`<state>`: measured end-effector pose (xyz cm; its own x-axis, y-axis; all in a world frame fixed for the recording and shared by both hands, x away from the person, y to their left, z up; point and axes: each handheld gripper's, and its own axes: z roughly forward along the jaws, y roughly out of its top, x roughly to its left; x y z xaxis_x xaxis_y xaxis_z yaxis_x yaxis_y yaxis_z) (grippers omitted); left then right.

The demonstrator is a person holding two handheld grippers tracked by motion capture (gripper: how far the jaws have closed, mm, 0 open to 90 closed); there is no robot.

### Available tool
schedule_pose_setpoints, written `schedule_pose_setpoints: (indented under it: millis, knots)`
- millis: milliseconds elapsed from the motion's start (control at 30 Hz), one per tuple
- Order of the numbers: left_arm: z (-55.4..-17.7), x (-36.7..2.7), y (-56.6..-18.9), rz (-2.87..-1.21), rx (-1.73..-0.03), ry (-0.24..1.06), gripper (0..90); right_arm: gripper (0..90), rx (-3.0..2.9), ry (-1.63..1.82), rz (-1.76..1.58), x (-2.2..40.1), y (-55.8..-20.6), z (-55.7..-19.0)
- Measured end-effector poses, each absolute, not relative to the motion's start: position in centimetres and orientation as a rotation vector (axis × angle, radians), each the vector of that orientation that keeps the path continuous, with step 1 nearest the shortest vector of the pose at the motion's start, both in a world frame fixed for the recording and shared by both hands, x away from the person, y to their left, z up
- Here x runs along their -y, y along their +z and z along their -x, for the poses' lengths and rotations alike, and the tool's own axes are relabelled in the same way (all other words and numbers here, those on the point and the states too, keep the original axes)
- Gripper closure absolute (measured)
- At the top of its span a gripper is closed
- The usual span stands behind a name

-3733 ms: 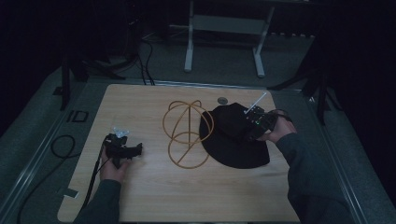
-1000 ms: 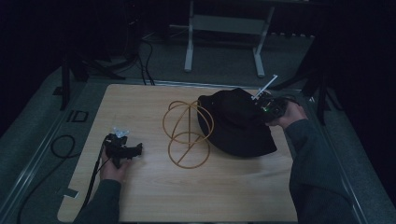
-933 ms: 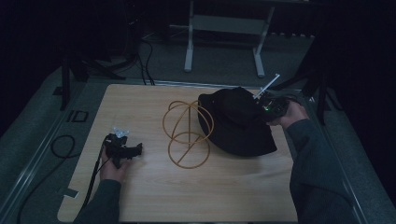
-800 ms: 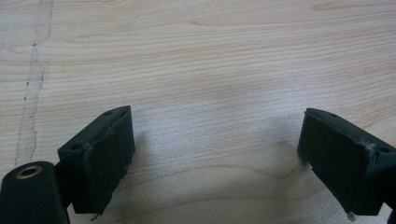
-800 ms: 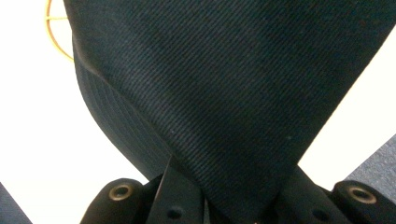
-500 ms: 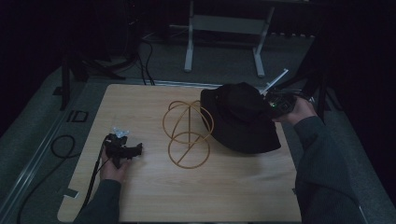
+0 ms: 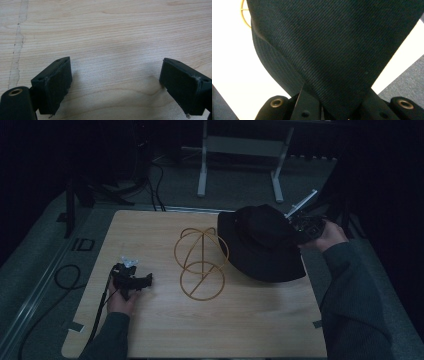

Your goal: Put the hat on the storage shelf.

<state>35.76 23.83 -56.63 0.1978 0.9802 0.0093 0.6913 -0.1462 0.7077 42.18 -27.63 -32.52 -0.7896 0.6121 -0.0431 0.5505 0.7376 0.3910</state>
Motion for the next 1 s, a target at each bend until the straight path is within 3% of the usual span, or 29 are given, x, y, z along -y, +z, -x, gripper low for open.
schedule_pose_setpoints:
  millis: [1000]
  knots:
    - [-35.8, -23.8, -56.6, -1.908, -1.554, 0.655, 11.2, 86.1, -2.771, 0.571, -0.907, 29.0, -30.4, -41.4]
